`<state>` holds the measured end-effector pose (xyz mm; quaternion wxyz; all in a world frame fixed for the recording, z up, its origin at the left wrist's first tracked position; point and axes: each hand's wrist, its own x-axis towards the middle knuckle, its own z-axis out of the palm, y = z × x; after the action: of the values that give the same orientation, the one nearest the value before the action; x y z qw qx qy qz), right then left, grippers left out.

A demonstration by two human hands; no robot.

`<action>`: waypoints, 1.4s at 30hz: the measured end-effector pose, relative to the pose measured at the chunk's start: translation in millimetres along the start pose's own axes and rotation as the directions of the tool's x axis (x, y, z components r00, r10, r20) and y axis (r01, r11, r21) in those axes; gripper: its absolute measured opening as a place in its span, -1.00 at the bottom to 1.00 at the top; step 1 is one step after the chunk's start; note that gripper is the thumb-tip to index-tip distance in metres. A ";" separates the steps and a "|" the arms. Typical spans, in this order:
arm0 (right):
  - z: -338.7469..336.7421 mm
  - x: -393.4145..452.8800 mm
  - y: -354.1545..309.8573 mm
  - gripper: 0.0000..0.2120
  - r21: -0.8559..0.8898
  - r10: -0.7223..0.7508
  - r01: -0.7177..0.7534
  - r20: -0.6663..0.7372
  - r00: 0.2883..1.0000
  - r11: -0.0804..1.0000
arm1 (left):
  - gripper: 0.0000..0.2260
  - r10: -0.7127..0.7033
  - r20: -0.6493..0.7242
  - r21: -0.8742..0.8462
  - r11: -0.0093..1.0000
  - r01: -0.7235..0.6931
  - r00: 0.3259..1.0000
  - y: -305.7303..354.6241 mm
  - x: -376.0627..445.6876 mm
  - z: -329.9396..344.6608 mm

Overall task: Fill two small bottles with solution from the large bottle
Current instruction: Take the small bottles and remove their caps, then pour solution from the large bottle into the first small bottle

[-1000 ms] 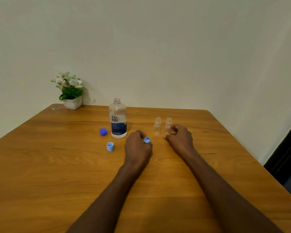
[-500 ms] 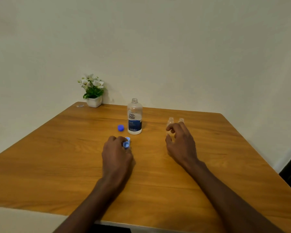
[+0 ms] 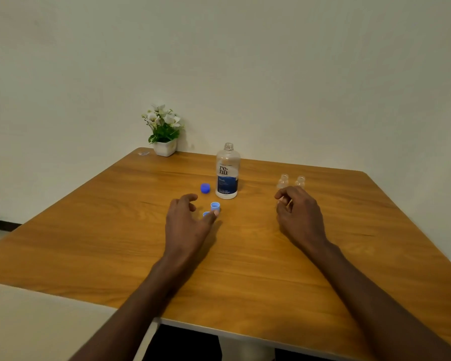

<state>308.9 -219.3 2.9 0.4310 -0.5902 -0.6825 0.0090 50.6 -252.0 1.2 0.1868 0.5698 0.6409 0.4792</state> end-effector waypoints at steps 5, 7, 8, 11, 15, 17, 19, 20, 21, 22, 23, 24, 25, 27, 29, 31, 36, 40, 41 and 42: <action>36.4 10.0 -2.8 -0.83 0.039 0.027 -0.025 -0.045 0.999 0.999 | -0.71 0.091 -0.111 -0.074 0.992 -0.100 0.990 -23.8 53.9 5.2; 39.4 12.7 -7.5 -0.80 0.092 0.061 -0.056 -0.057 0.997 0.994 | -0.81 0.123 -0.141 -0.106 0.985 -0.138 0.982 -19.9 70.0 12.1; 42.6 14.6 -12.0 -0.78 0.125 0.086 -0.078 -0.057 0.995 0.989 | -0.85 0.130 -0.153 -0.121 0.981 -0.149 0.980 -20.0 78.7 16.0; 59.4 25.3 -31.0 -0.62 0.236 0.138 -0.129 -0.023 0.990 0.963 | -0.95 0.113 -0.150 -0.145 0.980 -0.135 0.982 -28.2 97.4 25.7; 82.1 50.1 -54.2 -0.35 0.371 0.169 -0.181 0.064 0.984 0.911 | -0.93 0.055 -0.165 -0.233 0.968 -0.093 0.985 -33.1 105.7 29.0; 95.4 60.9 -63.4 -0.20 0.409 0.183 -0.213 0.112 0.977 0.887 | -0.90 0.049 -0.161 -0.272 0.958 -0.092 0.986 -33.8 106.7 29.8; 108.8 69.0 -70.6 -0.10 0.437 0.195 -0.244 0.156 0.968 0.866 | -0.89 0.055 -0.148 -0.278 0.956 -0.095 0.987 -34.0 107.7 31.7; 113.7 71.4 -72.2 -0.09 0.447 0.197 -0.253 0.167 0.966 0.858 | -0.88 0.059 -0.140 -0.274 0.957 -0.096 0.988 -32.9 107.6 32.8; 118.7 72.8 -72.6 -0.10 0.458 0.196 -0.254 0.171 0.966 0.852 | -0.88 0.065 -0.135 -0.268 0.958 -0.100 0.989 -32.1 107.4 33.9; 123.7 73.5 -71.9 -0.12 0.466 0.191 -0.247 0.166 0.968 0.849 | -0.89 0.074 -0.132 -0.262 0.959 -0.107 0.989 -31.7 107.2 34.4; 128.5 73.8 -70.8 -0.16 0.471 0.184 -0.235 0.152 0.971 0.850 | -0.89 0.085 -0.128 -0.259 0.959 -0.117 0.988 -31.4 107.1 34.8; 132.2 74.0 -69.1 -0.21 0.472 0.180 -0.223 0.136 0.974 0.853 | -0.89 0.092 -0.126 -0.256 0.959 -0.122 0.988 -30.9 107.1 35.0; 135.0 74.0 -67.8 -0.26 0.471 0.181 -0.216 0.119 0.976 0.855 | -0.89 0.095 -0.123 -0.255 0.959 -0.124 0.988 -31.1 107.1 34.9; 135.9 73.1 -65.9 -0.32 0.479 0.190 -0.210 0.090 0.978 0.852 | -0.89 0.103 -0.119 -0.261 0.956 -0.132 0.988 -31.4 106.5 34.2; 129.6 70.2 -63.9 -0.33 0.491 0.203 -0.206 0.061 0.977 0.846 | -0.89 0.106 -0.124 -0.284 0.949 -0.138 0.987 -30.7 104.5 33.1; 117.8 64.2 -61.7 -0.35 0.515 0.218 -0.206 0.037 0.975 0.832 | -0.87 0.099 -0.135 -0.303 0.943 -0.136 0.986 -28.9 102.2 32.5; 70.8 41.1 -53.4 -0.42 0.586 0.194 -0.159 0.003 0.981 0.794 | -0.69 0.325 -0.192 -0.280 0.886 -0.369 0.926 -9.8 85.1 25.2; 28.7 25.8 -38.8 -0.44 0.590 0.200 -0.131 -0.053 0.978 0.797 | -0.68 0.501 -0.206 -0.268 0.797 -0.541 0.841 16.1 61.5 31.4; 20.2 23.4 -33.3 -0.44 0.578 0.206 -0.133 -0.063 0.976 0.805 | -0.68 0.515 -0.194 -0.280 0.787 -0.551 0.835 23.5 56.5 37.6; 13.2 21.0 -27.7 -0.42 0.561 0.210 -0.135 -0.072 0.975 0.817 | -0.66 0.524 -0.171 -0.290 0.782 -0.551 0.834 30.8 52.1 45.4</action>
<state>280.2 -204.0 21.2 0.6240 -0.4992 -0.5647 0.2062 88.6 -189.7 21.3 0.1085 0.6698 0.3701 0.6346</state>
